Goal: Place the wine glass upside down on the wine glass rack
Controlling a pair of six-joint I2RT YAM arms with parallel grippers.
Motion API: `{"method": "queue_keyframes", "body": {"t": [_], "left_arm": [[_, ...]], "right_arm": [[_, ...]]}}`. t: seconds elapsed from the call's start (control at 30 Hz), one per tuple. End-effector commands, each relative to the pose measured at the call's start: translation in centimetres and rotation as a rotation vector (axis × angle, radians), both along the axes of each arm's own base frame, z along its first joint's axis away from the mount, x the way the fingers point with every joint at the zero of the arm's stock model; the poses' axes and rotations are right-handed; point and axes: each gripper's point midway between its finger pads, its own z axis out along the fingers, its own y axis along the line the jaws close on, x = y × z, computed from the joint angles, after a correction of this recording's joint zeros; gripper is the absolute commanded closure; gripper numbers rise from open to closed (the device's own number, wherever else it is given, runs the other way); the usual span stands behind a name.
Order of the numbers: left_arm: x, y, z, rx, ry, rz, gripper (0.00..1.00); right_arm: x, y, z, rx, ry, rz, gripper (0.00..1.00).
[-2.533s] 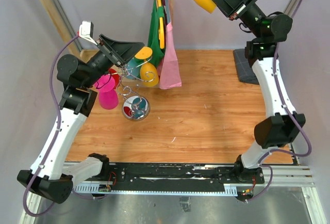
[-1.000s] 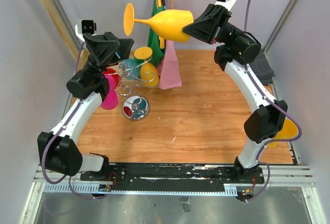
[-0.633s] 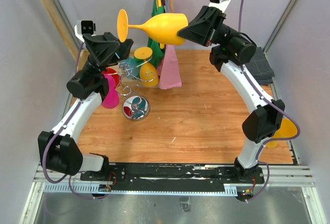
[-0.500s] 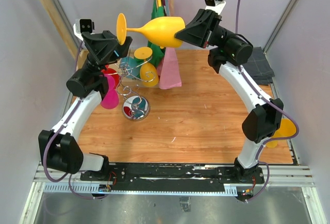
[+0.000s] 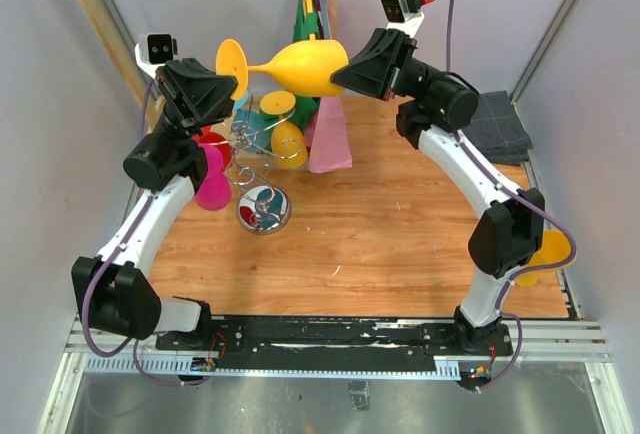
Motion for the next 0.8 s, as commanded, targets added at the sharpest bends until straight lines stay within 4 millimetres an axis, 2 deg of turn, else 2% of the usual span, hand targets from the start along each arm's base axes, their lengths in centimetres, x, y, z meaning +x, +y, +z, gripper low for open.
{"method": "queue_keyframes", "body": {"t": [0.0, 0.03, 0.13, 0.2, 0.23, 0.27, 0.4, 0.53, 0.77], "left_arm": [[-2.5, 1.8, 2.0, -0.061, -0.015, -0.091, 1.00], [-2.6, 1.8, 2.1, -0.060, -0.018, -0.090, 1.00], [-3.1, 2.0, 2.8, -0.059, -0.036, -0.088, 1.00], [-3.6, 2.1, 3.2, -0.058, -0.050, -0.089, 1.00], [-3.8, 2.2, 3.4, -0.057, -0.057, -0.086, 1.00], [-4.0, 2.2, 3.6, -0.055, -0.061, -0.082, 1.00], [-4.6, 2.3, 4.3, -0.051, -0.066, -0.061, 1.00], [-5.5, 2.4, 4.8, -0.038, -0.074, -0.041, 1.00], [-5.9, 1.5, 4.3, 0.044, 0.003, 0.087, 1.00]], "right_arm": [[-3.1, -1.0, 1.3, 0.043, -0.118, 0.007, 0.99], [-3.1, -1.0, 1.3, 0.042, -0.121, 0.007, 0.98], [-3.2, -1.1, 1.3, 0.039, -0.135, 0.003, 0.76], [-3.3, -1.1, 1.3, 0.037, -0.144, -0.002, 0.68], [-3.2, -1.2, 1.3, 0.035, -0.142, -0.004, 0.59], [-3.1, -1.3, 1.2, 0.035, -0.143, -0.008, 0.55], [-2.4, -1.8, 1.1, 0.032, -0.137, -0.034, 0.44], [-1.1, -2.9, 1.0, 0.031, -0.128, -0.084, 0.39], [4.1, -7.6, 1.1, 0.063, -0.029, -0.250, 0.36]]}}
